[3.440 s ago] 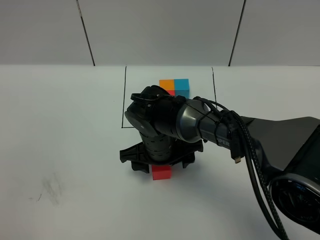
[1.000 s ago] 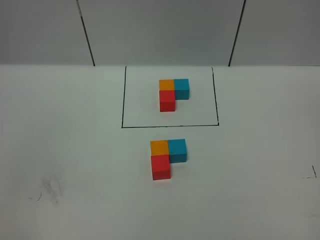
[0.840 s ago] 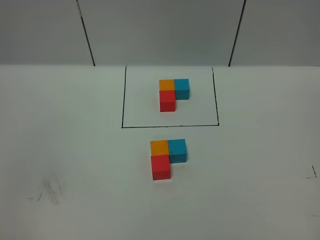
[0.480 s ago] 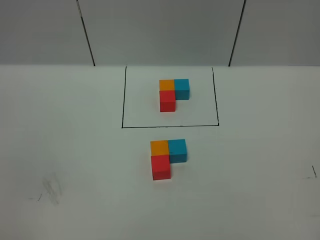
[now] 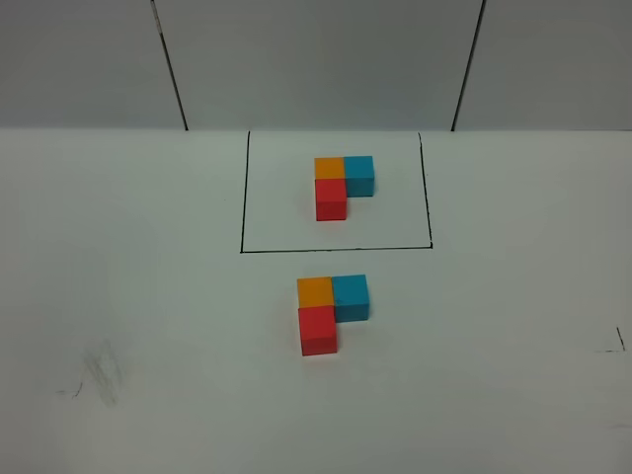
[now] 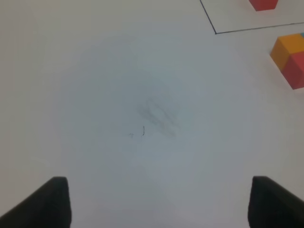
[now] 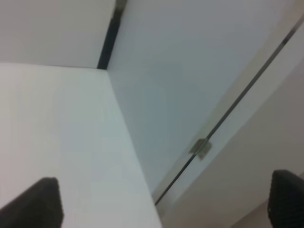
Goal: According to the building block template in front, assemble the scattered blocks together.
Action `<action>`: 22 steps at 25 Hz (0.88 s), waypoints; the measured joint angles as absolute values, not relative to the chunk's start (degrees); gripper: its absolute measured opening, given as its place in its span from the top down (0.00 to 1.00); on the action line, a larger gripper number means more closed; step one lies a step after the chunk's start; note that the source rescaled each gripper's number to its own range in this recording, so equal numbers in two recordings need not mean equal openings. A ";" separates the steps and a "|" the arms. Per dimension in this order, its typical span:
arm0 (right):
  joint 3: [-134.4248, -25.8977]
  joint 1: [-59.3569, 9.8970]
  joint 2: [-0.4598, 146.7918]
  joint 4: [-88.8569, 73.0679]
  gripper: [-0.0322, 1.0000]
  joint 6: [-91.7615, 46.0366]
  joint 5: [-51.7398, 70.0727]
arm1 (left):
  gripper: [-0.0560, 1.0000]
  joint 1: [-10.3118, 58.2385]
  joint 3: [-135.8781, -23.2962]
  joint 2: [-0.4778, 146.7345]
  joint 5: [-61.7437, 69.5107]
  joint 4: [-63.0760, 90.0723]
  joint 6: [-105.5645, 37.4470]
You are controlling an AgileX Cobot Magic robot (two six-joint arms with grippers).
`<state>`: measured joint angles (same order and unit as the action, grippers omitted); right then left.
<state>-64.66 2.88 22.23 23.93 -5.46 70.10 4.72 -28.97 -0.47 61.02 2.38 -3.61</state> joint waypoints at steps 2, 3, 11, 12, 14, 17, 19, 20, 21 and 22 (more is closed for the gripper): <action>-59.95 2.88 17.88 21.14 0.07 -5.60 69.64 | 0.02 4.72 -28.97 -0.47 61.02 2.38 -3.61; -58.01 2.88 15.60 19.72 0.07 -5.65 68.86 | 0.02 4.72 -28.97 -0.47 61.02 2.38 -3.61; -44.04 2.88 2.32 9.13 0.07 -5.71 62.56 | 0.02 4.72 -28.97 -0.47 61.02 2.38 -3.61; -42.66 2.88 1.22 8.36 0.07 -5.71 62.44 | 0.02 4.72 -28.97 -0.47 61.02 2.38 -3.61; -40.15 2.88 -0.19 6.59 0.07 -5.66 62.11 | 0.02 4.72 -28.97 -0.47 61.02 2.38 -3.61; -36.33 2.88 -0.35 4.48 0.07 -4.35 61.44 | 0.02 4.72 -28.97 -0.47 61.02 2.38 -3.61; -34.12 2.88 -0.46 3.45 0.07 -3.67 60.72 | 0.02 4.72 -28.97 -0.47 61.02 2.38 -3.61; -33.07 2.88 -0.46 2.95 0.07 -3.49 60.09 | 0.02 4.72 -28.97 -0.47 61.02 2.38 -3.61; -32.21 2.88 -0.46 2.55 0.07 -3.38 59.46 | 0.02 4.72 -28.97 -0.47 61.02 2.38 -3.61; -31.22 2.88 -0.46 2.15 0.07 -3.32 59.13 | 0.02 4.72 -28.97 -0.47 61.02 2.38 -3.61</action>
<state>-31.22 2.88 -0.46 2.15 -3.32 59.13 4.72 -28.97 -0.47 61.02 2.38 -3.61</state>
